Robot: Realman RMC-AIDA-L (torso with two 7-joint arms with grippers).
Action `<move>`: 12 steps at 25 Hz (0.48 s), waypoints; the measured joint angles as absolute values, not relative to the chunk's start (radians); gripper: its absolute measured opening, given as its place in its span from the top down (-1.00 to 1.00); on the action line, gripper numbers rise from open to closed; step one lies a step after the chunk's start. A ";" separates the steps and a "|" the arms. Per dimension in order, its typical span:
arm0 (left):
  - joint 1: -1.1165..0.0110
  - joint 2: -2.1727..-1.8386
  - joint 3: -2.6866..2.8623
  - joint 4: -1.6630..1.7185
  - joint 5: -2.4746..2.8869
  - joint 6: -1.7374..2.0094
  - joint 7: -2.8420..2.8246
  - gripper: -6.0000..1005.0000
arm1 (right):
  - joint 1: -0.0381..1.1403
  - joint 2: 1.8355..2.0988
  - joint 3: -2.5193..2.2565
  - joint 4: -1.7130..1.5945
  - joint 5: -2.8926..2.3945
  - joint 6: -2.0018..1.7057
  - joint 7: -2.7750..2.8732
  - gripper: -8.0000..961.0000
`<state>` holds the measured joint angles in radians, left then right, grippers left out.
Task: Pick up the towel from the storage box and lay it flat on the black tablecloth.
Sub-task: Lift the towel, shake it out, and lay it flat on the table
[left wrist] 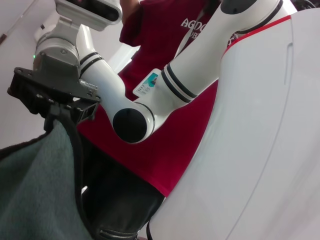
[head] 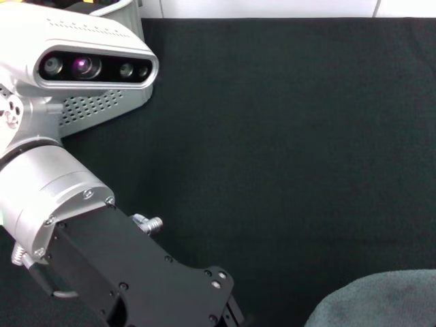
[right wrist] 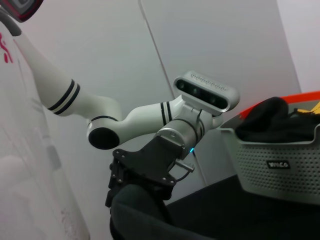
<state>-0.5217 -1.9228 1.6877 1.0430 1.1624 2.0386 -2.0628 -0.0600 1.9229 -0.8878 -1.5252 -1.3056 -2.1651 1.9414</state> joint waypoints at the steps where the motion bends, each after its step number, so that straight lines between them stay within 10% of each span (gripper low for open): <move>1: -0.523 -1.925 1.690 1.043 1.162 2.039 -2.063 0.89 | -0.059 1.919 -0.890 -1.525 -1.304 -2.165 1.946 0.97; 12: -0.544 -1.959 1.670 1.014 1.173 2.035 -2.055 0.89 | -0.081 1.871 -0.907 -1.508 -1.287 -2.169 1.969 0.97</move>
